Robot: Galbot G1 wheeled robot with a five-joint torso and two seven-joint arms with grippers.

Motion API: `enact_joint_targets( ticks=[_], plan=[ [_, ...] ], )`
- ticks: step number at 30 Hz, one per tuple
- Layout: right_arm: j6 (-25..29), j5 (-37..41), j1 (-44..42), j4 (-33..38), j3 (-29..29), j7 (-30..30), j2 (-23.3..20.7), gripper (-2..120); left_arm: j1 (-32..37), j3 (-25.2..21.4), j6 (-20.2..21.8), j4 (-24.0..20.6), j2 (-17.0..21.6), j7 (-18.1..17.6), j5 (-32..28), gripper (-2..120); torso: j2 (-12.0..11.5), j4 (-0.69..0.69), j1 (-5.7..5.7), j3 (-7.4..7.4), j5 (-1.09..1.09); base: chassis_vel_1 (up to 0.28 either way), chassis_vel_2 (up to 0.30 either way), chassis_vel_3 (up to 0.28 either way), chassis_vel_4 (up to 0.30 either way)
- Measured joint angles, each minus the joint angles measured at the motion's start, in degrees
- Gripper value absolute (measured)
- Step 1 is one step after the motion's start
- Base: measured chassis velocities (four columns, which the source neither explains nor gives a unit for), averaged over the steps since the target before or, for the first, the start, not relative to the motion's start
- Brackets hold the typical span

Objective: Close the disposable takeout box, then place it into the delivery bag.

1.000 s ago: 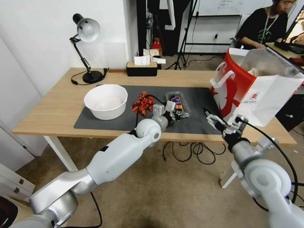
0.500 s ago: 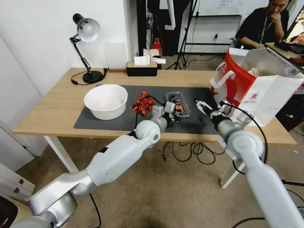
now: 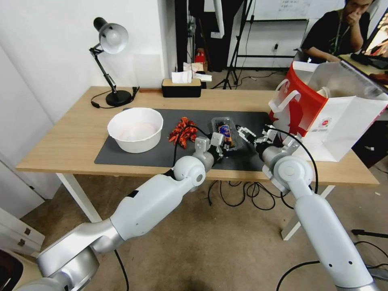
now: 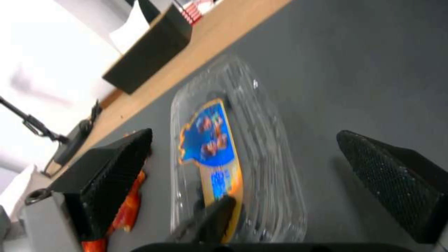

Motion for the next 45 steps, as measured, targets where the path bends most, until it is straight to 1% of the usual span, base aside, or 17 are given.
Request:
enact_joint_targets(
  ticks=[9, 23, 24, 25, 28, 29, 31, 32, 34, 35, 38, 39, 42, 45],
  plan=[
    [-0.5, 2.9, 1.4, -1.2, -0.5, 1.4, 1.7, 100, -0.3, 0.2, 0.1, -0.2, 0.4, 0.0, -0.1, 0, 0.0, 0.0, 0.0, 0.0, 0.0, 0.0, 0.0, 0.0, 0.0],
    [-0.5, 3.6, 2.6, -3.1, -1.4, 1.9, 3.7, 100, 0.0, 0.2, 0.1, -0.4, 0.9, 0.1, -0.1, 0, 0.0, 0.01, 0.0, 0.0, 0.0, 0.0, 0.0, 0.0, 0.0],
    [-0.5, 3.6, 2.7, -3.2, -1.5, 2.0, 3.9, 97, 0.0, 0.2, 0.1, -0.5, 1.0, 0.1, -0.1, 0, 0.0, 0.01, 0.0, 0.0, 0.0, 0.0, 0.0, 0.0, 0.0],
    [-0.5, 3.6, 2.7, -3.2, -1.5, 2.0, 3.9, 97, 0.0, 0.2, 0.1, -0.5, 1.0, 0.1, -0.1, 0, 0.0, 0.01, 0.0, 0.0, 0.0, 0.0, 0.0, 0.0, 0.0],
    [-0.4, 3.6, 2.7, -3.3, -1.5, 2.3, 4.5, 84, 0.3, 0.0, 0.0, -0.5, 1.2, 0.2, -0.1, 0, 0.0, 0.0, 0.0, 0.0, 0.0, 0.0, 0.0, 0.0, 0.0],
    [-0.4, 3.6, 2.7, -3.3, -1.5, 2.3, 4.5, 84, 0.3, 0.0, 0.0, -0.5, 1.2, 0.2, -0.1, 0, 0.0, 0.0, 0.0, 0.0, 0.0, 0.0, 0.0, 0.0, 0.0],
    [-0.4, 3.6, 2.6, -3.5, -1.5, 2.8, 4.7, 73, 0.4, 0.0, -0.1, -0.4, 1.2, 0.3, 0.0, 0, 0.0, 0.01, -0.01, 0.0, 0.0, 0.0, 0.0, 0.0, 0.0],
    [-0.4, 3.6, 2.6, -3.5, -1.5, 2.8, 4.7, 73, 0.4, 0.0, -0.1, -0.4, 1.2, 0.3, 0.0, 0, 0.0, 0.01, -0.01, 0.0, 0.0, 0.0, 0.0, 0.0, 0.0],
    [-0.4, 3.6, 2.5, -3.6, -1.5, 3.2, 4.7, 62, 0.5, 0.0, -0.1, -0.4, 1.3, 0.4, 0.0, 0, 0.0, 0.01, -0.01, 0.0, 0.0, 0.0, 0.0, 0.0, 0.0],
    [-0.4, 3.6, 2.5, -3.6, -1.5, 3.2, 4.7, 62, 0.5, 0.0, -0.1, -0.4, 1.3, 0.4, 0.0, 0, 0.0, 0.01, -0.01, 0.0, 0.0, 0.0, 0.0, 0.0, 0.0],
    [-0.5, 3.5, 2.2, -3.6, -1.4, 3.5, 4.6, 49, 0.6, 0.0, -0.2, -0.4, 1.3, 0.4, 0.1, 0, 0.0, 0.01, -0.01, 0.0, 0.0, 0.0, 0.0, 0.0, 0.0],
    [-0.5, 3.5, 2.2, -3.6, -1.4, 3.5, 4.6, 49, 0.6, 0.0, -0.2, -0.4, 1.3, 0.4, 0.1, 0, 0.0, 0.01, -0.01, 0.0, 0.0, 0.0, 0.0, 0.0, 0.0],
    [-0.7, 3.5, 2.0, -3.6, -1.4, 3.8, 4.6, 36, 0.7, -0.1, -0.3, -0.3, 1.3, 0.4, 0.1, 0, 0.0, 0.01, -0.01, 0.0, 0.0, 0.0, 0.0, 0.0, 0.0],
    [-1.1, 3.5, 1.8, -3.5, -1.2, 3.9, 4.7, 30, 0.8, -0.1, -0.3, -0.3, 1.3, 0.5, 0.2, 0, 0.0, 0.01, -0.01, 0.0, 0.0, 0.0, 0.0, 0.0, 0.0]
  ],
)
